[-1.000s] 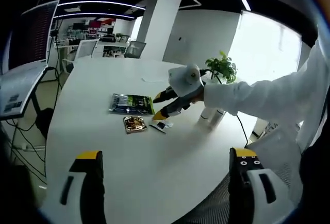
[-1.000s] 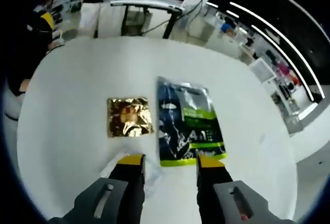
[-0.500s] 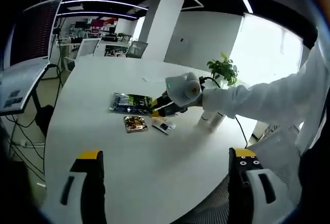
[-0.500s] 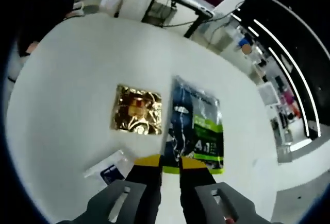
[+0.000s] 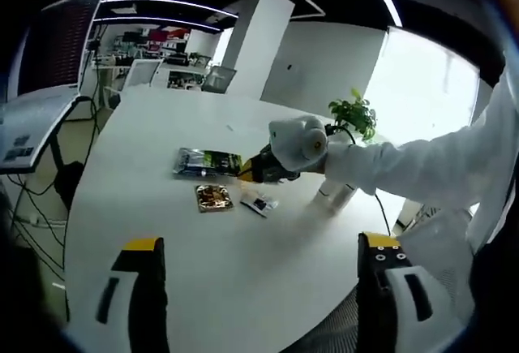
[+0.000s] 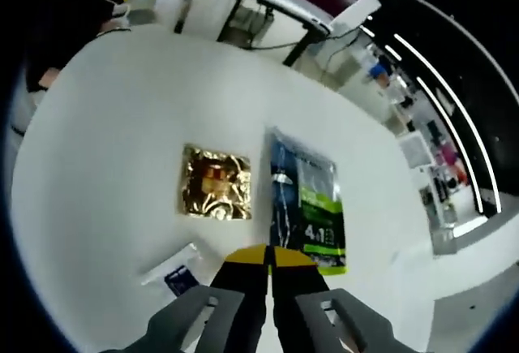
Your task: Arrange the skincare products in the storage area until every visible bottle or jar stands upright without overlapping.
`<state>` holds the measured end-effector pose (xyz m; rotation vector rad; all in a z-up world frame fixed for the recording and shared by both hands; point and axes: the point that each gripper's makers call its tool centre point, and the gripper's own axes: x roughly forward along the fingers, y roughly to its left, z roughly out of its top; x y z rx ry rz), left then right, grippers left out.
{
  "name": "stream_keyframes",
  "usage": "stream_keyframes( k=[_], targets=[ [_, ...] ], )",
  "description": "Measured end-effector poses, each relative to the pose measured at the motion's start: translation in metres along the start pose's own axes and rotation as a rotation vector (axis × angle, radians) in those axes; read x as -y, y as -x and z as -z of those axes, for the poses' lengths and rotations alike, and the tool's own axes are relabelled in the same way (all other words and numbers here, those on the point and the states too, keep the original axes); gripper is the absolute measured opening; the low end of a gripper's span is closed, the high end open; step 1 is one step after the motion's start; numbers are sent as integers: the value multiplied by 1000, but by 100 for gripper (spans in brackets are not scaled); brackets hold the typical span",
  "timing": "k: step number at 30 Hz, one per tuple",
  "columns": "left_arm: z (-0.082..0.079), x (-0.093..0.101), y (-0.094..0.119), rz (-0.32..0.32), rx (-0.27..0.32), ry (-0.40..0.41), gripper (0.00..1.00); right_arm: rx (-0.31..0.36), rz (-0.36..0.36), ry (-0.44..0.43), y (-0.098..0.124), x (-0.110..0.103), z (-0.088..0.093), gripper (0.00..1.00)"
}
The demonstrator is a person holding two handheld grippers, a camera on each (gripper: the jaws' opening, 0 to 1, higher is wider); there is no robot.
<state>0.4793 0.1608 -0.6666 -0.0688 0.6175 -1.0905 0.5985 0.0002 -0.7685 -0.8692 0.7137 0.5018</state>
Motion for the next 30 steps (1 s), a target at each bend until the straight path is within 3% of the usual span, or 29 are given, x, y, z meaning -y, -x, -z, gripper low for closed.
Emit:
stream_keyframes(
  k=[5,8,14,17,22,27,30],
  targets=[
    [-7,2,-14,37,36,58,90,19,-6,-48,11,-2,-4,0],
    [-16,7,-24,73,93,128,87,35,-8,-73,18,-3,-8,0],
    [-34,10,-46,190,189,343,78,68,-13,-107,33,-5,-16,0],
    [-38,0,-57,204,201,450,71,78,-8,-124,39,-4,-17,0],
    [-47,3,-71,251,231,520,67,93,-9,-138,49,-8,-18,0],
    [-43,-7,-93,239,202,645,59,105,-5,-149,58,-11,-19,0],
    [-39,-10,-107,246,186,675,58,117,-1,-152,65,-13,-20,0]
  ],
)
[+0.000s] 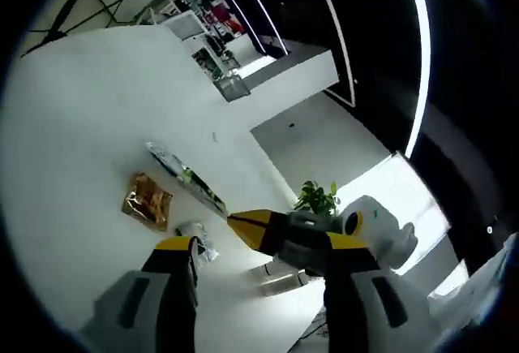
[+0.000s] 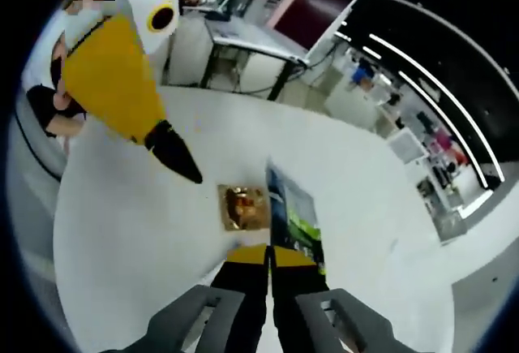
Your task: Arrange the skincare products in the storage area until every visible bottle or jar stands upright without overlapping.
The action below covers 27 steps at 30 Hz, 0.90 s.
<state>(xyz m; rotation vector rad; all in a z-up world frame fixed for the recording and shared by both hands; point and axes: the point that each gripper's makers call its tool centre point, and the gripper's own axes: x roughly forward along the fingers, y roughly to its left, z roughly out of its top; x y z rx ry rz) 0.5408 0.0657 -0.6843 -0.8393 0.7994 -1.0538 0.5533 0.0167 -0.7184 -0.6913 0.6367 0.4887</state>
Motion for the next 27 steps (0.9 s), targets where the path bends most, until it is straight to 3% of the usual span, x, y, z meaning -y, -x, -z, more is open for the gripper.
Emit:
stream_keyframes(
  k=[5,11,18,23,25,27],
  targets=[
    [16,-4,-17,-18,-42,62,58,13,-1,-3,10,-6,-2,0],
    [21,-10,-27,-38,-5,197,57,24,-2,-11,21,-15,-3,0],
    [34,-19,-31,-82,-37,229,48,40,-20,-22,32,-30,-7,0],
    [47,-19,-35,-68,-72,283,46,65,-24,-35,42,-35,-15,0],
    [48,-18,-38,-62,-62,304,45,65,-30,-43,47,-38,-16,0],
    [47,-18,-38,-64,-61,310,38,72,-39,-48,50,-42,-17,0]
  ],
)
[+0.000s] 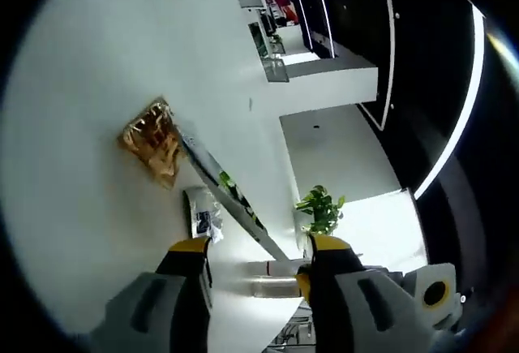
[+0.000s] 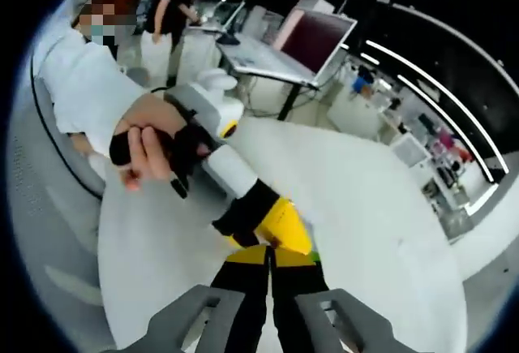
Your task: Arrange the skincare products in the storage area until every visible bottle or jar stands upright without overlapping.
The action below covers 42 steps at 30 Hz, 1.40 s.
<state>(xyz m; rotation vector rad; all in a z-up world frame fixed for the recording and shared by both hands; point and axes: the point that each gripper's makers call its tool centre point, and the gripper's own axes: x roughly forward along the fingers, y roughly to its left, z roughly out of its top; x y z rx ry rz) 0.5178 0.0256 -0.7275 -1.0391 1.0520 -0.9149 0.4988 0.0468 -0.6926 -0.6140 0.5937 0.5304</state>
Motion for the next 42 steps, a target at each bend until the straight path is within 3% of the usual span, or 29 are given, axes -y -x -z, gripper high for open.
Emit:
stream_keyframes(
  k=[7,9,13,21,23,27,30,34,37,42],
  targets=[
    [6,-12,-1,-20,-24,4,11,51,-37,-31,8,-11,-17,0],
    [7,-16,-1,-9,-19,36,3,38,-32,-12,6,-12,-15,0],
    [10,-31,-1,-56,-40,17,0,33,-43,-29,8,-14,-11,0],
    [9,-27,6,-28,-58,-49,0,14,-124,-137,17,-15,-1,0],
    [8,-25,9,-10,-58,-76,0,27,-140,-169,21,-12,-3,0],
    [9,-26,13,22,-60,-72,0,35,-186,-210,30,-10,-4,14],
    [10,-25,17,55,-58,-76,0,51,-259,-242,38,-15,-4,18],
    [12,-14,24,148,-56,-85,0,34,-386,-358,53,-21,4,29],
    [14,-5,30,205,-60,-107,0,23,-425,-409,61,-18,10,38],
    [23,9,38,299,-86,-135,0,17,-438,-484,73,-3,19,39]
  ],
)
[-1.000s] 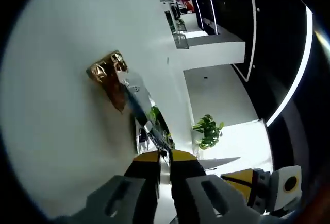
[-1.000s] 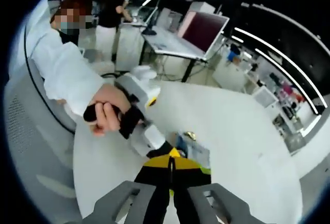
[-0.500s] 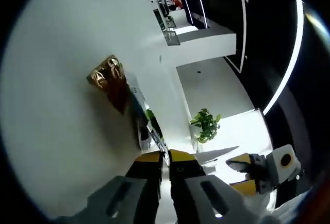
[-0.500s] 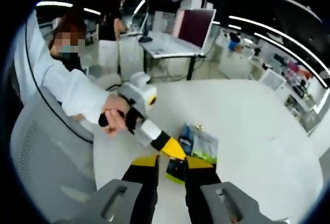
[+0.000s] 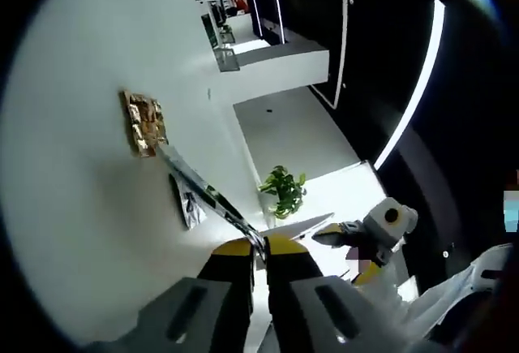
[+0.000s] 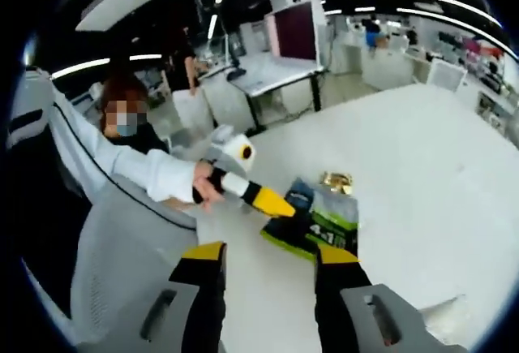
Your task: Arrange the skincare products in the storage area until every visible bottle or jar stands upright without overlapping.
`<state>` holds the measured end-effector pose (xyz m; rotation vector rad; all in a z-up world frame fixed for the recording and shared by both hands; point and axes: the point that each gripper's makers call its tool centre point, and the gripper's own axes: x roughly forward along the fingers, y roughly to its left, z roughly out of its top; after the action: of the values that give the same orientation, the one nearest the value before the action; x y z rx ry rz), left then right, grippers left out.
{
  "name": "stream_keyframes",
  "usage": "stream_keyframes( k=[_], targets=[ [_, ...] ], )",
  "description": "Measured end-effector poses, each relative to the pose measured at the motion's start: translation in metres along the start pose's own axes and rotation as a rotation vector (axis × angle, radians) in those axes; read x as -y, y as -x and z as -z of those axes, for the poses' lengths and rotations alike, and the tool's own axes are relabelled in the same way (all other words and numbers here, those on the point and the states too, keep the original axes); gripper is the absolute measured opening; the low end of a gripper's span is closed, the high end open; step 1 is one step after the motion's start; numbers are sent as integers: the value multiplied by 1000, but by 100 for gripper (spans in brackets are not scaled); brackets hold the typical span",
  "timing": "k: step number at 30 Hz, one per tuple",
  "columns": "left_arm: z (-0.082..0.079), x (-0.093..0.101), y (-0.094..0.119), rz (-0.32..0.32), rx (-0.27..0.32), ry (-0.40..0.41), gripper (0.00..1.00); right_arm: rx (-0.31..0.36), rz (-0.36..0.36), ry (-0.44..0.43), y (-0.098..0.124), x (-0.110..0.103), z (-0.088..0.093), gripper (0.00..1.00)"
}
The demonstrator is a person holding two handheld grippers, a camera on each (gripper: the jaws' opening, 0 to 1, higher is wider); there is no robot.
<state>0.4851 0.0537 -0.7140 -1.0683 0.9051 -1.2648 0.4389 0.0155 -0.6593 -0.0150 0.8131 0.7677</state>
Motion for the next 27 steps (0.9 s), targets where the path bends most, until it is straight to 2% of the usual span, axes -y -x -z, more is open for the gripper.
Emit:
stream_keyframes(
  k=[3,6,9,12,17,20,22,23,27],
  targets=[
    [6,6,0,50,-13,4,0,7,-23,-50,8,4,1,39],
    [9,14,0,93,-20,12,0,-3,-20,-34,14,2,6,38],
    [11,23,1,138,-27,2,0,-26,-36,-62,19,1,13,38],
    [10,44,4,246,-16,-32,0,-48,-61,-75,26,-8,21,38],
    [13,59,6,320,-20,-34,0,-72,-85,-81,30,-16,28,37],
    [17,67,7,357,-32,-34,0,-60,-81,-94,31,-13,29,36],
    [19,76,9,398,-32,-43,0,-38,-98,-160,30,-14,29,35],
    [18,80,10,417,-29,-43,0,-39,-96,-152,29,-8,33,34],
    [17,94,16,479,-27,-41,0,-39,-93,-142,27,-10,33,33]
  ],
)
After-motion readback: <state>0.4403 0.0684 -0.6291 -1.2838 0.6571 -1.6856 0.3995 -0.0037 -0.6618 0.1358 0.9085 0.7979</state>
